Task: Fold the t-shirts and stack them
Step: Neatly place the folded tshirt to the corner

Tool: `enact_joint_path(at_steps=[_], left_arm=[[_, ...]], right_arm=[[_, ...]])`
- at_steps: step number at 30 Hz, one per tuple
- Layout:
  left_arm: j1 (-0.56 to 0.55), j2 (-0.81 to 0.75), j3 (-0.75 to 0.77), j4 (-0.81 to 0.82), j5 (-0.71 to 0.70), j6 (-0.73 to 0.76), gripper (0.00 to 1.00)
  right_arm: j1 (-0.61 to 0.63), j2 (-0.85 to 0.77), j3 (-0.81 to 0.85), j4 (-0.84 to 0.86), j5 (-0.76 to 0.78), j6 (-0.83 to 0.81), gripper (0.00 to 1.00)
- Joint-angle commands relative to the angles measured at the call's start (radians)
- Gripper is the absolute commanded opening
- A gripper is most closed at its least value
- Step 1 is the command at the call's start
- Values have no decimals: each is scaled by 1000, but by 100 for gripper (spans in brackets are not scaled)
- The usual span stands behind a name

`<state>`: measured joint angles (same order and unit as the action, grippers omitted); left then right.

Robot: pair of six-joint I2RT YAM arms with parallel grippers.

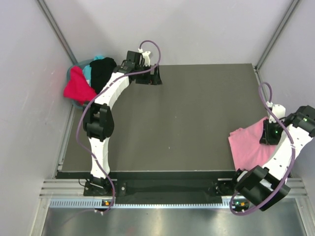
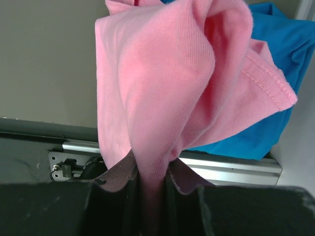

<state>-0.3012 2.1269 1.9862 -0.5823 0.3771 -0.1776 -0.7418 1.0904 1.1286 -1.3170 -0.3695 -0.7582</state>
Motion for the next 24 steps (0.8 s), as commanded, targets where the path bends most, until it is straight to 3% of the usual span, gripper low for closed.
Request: enact_joint_path(at_steps=[1, 12, 24], left_arm=[[-4, -18, 29, 53, 14, -7, 99], [-21, -18, 22, 56, 22, -17, 99], [-36, -36, 6, 70, 22, -26, 99]], right_arm=[[-11, -53, 30, 5, -40, -16, 0], [-51, -20, 103, 27, -37, 13, 0], [-137, 25, -7, 162, 43, -4, 0]])
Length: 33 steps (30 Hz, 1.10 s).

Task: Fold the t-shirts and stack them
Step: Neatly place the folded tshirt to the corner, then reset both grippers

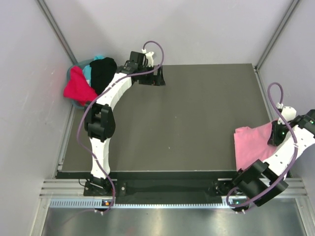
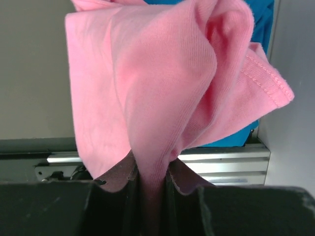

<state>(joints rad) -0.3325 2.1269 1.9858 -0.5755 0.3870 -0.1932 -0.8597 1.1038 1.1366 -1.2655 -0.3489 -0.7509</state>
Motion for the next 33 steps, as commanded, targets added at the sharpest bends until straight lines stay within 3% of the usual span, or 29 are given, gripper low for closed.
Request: enact_joint_path(at_steps=[1, 18, 20, 23, 26, 29, 30, 32, 33], left_arm=[[-5, -38, 7, 63, 10, -9, 99], [-37, -62, -18, 58, -36, 34, 99], [-42, -62, -18, 57, -45, 41, 99], [-46, -70, -19, 52, -69, 57, 99], [-46, -88, -33, 52, -112, 77, 99], [-46, -113, -38, 45, -155, 95, 99], [-48, -120, -42, 46, -183, 101, 99], [-48, -146, -48, 48, -209, 106, 99], [-48, -154, -48, 46, -239, 106, 99]], right_arm=[[-19, 16, -21, 124, 27, -8, 0], [-71, 202, -83, 379, 129, 25, 1], [-75, 211, -83, 380, 143, 24, 14], [-79, 180, -60, 379, 165, 28, 50], [-82, 81, -34, 379, 140, 12, 63], [-78, -25, 6, 358, 49, -10, 69], [-73, -44, 20, 339, 18, -10, 74], [-56, -52, 89, 270, -97, 7, 99], [-47, -45, 107, 252, -132, 42, 100]])
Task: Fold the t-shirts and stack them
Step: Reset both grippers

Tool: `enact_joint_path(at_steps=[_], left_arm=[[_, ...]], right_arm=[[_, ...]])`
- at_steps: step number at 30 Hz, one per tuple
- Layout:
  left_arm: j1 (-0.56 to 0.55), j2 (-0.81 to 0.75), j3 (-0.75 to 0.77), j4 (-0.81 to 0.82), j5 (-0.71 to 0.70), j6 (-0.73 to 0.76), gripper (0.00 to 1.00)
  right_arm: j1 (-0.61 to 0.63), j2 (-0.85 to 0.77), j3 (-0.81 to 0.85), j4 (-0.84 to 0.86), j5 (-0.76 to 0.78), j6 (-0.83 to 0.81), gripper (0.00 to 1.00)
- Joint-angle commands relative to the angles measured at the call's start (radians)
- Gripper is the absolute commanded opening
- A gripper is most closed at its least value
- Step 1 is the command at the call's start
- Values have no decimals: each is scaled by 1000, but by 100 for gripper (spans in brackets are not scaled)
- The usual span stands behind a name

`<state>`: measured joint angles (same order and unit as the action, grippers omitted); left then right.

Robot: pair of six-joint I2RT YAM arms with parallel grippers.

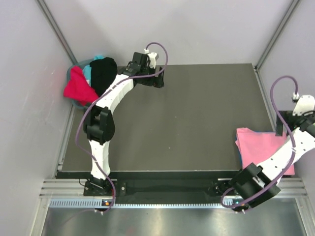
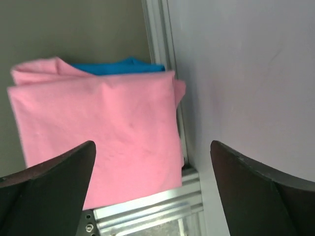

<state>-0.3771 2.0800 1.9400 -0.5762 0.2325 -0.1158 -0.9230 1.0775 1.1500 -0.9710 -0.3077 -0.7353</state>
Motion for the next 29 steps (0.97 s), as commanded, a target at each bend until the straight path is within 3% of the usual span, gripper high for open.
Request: enact_joint_path(at_steps=[1, 3, 6, 9, 13, 18, 24, 29], left_arm=[[-5, -115, -3, 45, -110, 27, 99], [-5, -135, -1, 41, -149, 28, 99], [3, -152, -1, 32, -217, 31, 99], [20, -147, 0, 45, -205, 54, 99], [21, -91, 91, 22, -200, 96, 99], [21, -20, 276, -91, -148, 188, 97], [14, -18, 261, -93, -166, 257, 93], [10, -1, 223, -83, -209, 314, 95]], right_arm=[[60, -4, 121, -64, -203, 46, 100], [151, -2, 119, -39, -217, 132, 100], [410, -8, 85, 85, -144, 271, 100], [687, 30, 63, 317, -50, 409, 100], [812, 235, 187, 442, -70, 594, 100], [1007, 491, 412, 444, 53, 625, 100], [1104, 775, 644, 422, 110, 665, 100], [1118, 909, 760, 419, 131, 728, 100]])
